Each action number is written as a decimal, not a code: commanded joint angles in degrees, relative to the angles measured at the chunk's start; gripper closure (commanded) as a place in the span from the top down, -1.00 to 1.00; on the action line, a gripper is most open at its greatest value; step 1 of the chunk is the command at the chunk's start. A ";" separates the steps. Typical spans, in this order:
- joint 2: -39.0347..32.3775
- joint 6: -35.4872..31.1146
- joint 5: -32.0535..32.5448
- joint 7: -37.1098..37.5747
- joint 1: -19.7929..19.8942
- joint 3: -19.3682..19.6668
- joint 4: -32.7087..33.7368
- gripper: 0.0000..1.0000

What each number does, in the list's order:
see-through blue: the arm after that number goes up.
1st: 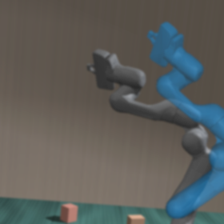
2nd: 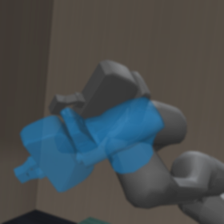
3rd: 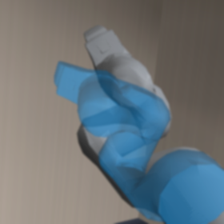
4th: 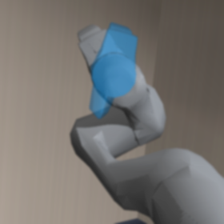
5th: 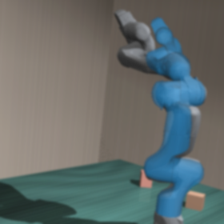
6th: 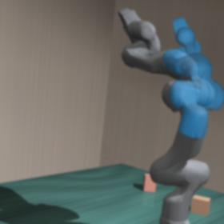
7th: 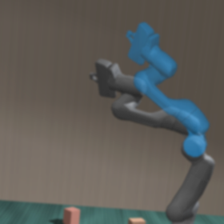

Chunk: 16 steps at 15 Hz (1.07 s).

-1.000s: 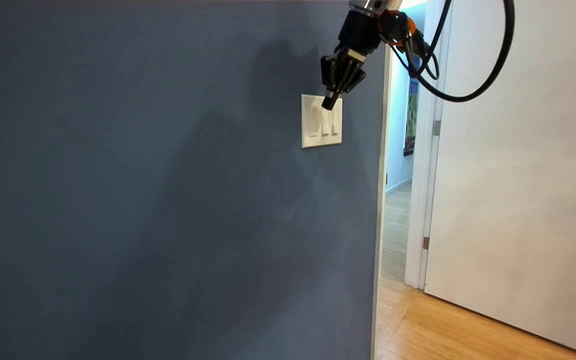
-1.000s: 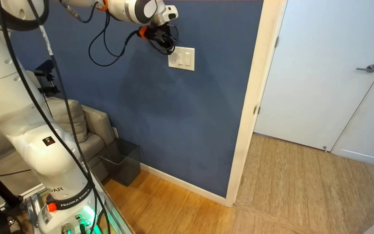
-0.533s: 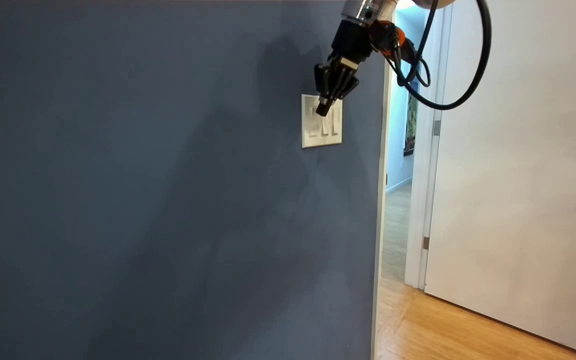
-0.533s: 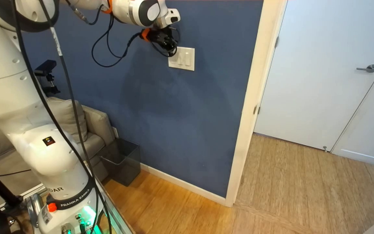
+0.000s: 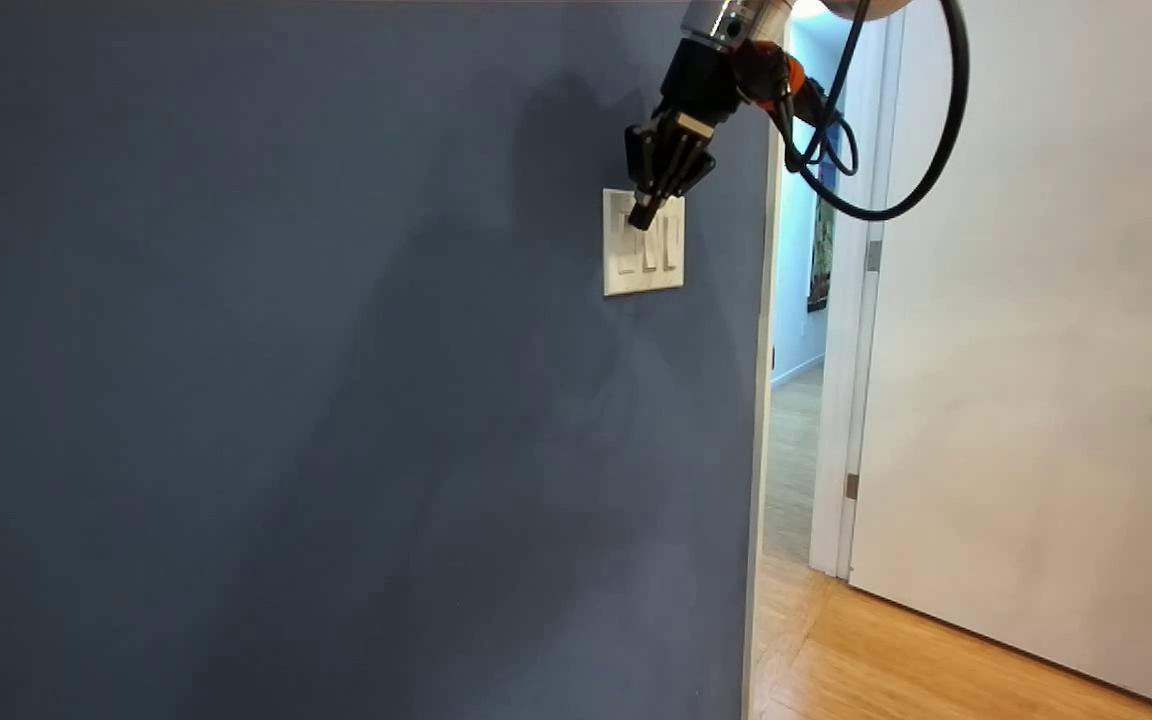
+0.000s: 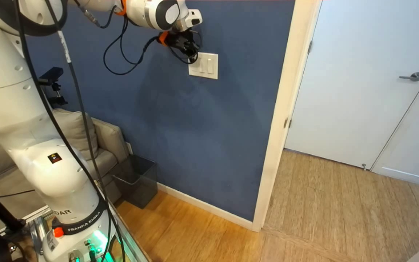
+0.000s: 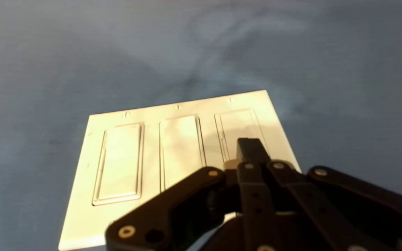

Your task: Press the first and second switch to the left

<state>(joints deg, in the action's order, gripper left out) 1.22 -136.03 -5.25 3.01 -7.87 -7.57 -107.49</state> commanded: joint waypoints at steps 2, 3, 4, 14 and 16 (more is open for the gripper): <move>-1.16 -2.61 -0.70 1.38 -0.08 -0.22 0.98 -1.00; -1.26 -3.30 -0.23 1.90 -0.06 -0.22 0.96 -1.00; -1.33 -3.50 0.58 2.72 -0.05 -0.25 0.89 -1.00; -1.12 7.38 3.43 6.33 0.44 0.14 1.35 -1.00; -1.32 6.30 6.93 9.04 0.70 0.35 1.10 -1.00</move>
<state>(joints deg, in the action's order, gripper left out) 0.75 -130.08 -2.93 7.67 -7.57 -7.36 -107.49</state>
